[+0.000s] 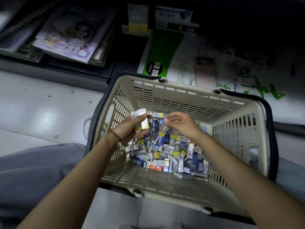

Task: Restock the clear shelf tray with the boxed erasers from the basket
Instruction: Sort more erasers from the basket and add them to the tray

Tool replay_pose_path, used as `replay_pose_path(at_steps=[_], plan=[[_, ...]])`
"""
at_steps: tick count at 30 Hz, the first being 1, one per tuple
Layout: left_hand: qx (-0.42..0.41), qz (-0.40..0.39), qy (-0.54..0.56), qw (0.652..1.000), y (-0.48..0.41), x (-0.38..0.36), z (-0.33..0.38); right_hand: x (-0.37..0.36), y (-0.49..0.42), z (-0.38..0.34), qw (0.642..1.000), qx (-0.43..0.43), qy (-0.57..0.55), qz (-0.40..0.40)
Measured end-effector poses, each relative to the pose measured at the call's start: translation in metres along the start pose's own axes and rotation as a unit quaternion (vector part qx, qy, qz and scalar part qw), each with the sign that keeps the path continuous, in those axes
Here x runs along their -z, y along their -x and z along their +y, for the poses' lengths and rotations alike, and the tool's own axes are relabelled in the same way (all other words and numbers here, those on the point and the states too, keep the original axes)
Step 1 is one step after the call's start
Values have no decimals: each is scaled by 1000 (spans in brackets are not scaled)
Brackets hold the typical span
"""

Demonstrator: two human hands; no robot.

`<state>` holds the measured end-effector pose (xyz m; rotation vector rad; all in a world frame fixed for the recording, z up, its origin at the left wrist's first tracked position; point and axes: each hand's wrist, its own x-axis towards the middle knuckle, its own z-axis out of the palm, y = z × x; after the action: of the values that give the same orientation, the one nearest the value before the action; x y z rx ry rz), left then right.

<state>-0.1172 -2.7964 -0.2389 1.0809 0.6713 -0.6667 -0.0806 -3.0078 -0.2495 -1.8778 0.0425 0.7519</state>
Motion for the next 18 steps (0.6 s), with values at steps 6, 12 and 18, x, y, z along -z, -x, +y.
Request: replay_pose_path(at_steps=[6, 12, 18], plan=[[-62, -79, -12, 995, 47, -40, 42, 46, 53, -119, 991, 90, -70, -70], [-123, -189, -111, 968, 114, -66, 94, 44, 89, -197, 986, 163, -18, -31], [-165, -218, -200, 941, 164, -75, 143, 54, 113, -247, 989, 146, 31, -22]])
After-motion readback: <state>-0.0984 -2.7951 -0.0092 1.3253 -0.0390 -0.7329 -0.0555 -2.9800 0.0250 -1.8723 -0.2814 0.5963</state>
